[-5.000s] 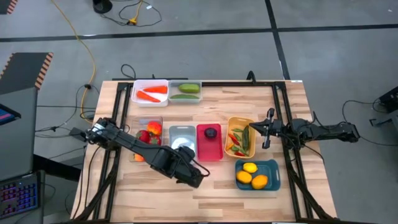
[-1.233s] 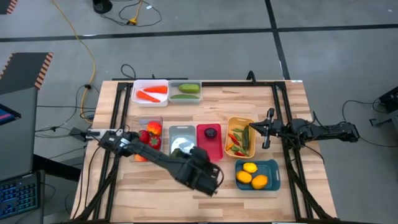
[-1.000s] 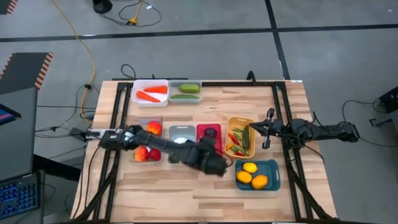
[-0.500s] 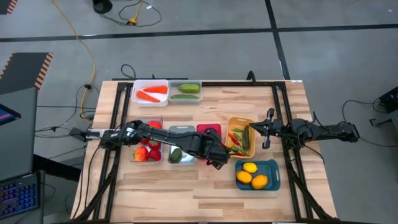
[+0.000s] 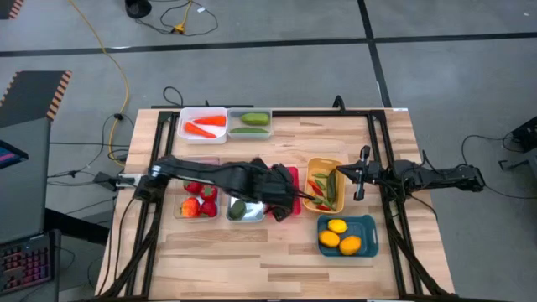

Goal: Sort produce into baskets
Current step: Return to Home Position

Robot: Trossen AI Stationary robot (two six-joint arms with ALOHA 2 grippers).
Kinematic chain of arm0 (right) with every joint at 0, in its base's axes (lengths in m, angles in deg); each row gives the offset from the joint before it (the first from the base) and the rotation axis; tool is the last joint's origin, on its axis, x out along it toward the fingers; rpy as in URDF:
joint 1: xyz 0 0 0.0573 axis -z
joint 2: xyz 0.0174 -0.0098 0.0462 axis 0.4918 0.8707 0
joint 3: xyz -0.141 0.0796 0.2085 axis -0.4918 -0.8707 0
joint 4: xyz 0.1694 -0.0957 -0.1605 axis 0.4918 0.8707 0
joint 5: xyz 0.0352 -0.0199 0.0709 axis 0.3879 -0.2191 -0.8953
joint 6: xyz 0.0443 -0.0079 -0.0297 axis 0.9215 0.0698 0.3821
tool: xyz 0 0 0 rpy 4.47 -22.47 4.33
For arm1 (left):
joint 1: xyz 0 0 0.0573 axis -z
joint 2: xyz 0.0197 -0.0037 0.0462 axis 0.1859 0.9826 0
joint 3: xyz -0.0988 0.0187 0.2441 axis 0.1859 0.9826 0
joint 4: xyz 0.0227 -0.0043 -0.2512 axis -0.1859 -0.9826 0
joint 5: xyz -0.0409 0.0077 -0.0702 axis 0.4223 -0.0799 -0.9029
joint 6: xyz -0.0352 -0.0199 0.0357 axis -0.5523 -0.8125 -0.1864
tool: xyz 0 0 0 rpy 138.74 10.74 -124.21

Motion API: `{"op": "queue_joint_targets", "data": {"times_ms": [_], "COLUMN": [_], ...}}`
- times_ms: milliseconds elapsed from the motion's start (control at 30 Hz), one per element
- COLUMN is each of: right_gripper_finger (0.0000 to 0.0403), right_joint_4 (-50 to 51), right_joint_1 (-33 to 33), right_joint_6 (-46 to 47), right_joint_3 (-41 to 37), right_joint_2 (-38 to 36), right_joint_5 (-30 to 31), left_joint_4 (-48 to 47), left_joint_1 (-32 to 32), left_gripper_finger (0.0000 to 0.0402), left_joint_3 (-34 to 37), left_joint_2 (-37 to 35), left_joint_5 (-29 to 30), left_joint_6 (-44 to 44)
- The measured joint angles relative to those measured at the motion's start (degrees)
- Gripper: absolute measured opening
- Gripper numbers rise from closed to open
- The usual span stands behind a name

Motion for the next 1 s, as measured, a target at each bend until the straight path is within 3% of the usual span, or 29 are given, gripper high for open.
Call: {"op": "queue_joint_targets", "data": {"times_ms": [233, 367, 500, 733, 867, 1000], "right_gripper_finger": [0.0037, 0.0037, 0.0037, 0.0037, 0.0037, 0.0037], "right_joint_4": [0.01, 0.00, 0.00, 0.00, 0.00, 0.00], "right_joint_1": [0.00, 0.02, 0.00, 0.00, 0.00, 0.00], "right_joint_6": [0.00, 0.00, 0.00, 0.00, 0.00, 0.00], "right_joint_3": [0.00, 0.00, 0.00, 0.00, 0.00, 0.00], "right_joint_2": [0.00, 0.00, 0.00, 0.00, 0.00, 0.00], "right_joint_5": [0.00, 0.00, 0.00, 0.00, 0.00, 0.00], "left_joint_4": [0.38, -1.49, -3.16, -3.95, 0.11, 11.06], "left_joint_1": [2.57, 3.97, 6.20, 12.15, 14.71, 16.43], "left_gripper_finger": [0.0389, 0.0383, 0.0348, 0.0227, 0.0141, 0.0045], "left_joint_3": [0.00, 0.00, 2.18, 17.76, 32.42, 49.05], "left_joint_2": [-10.47, -17.27, -23.14, -35.02, -43.45, -53.22], "left_joint_5": [9.78, 14.10, 20.94, 33.19, 35.71, 37.24], "left_joint_6": [17.68, 19.05, 19.12, 14.52, 11.43, 11.39]}}
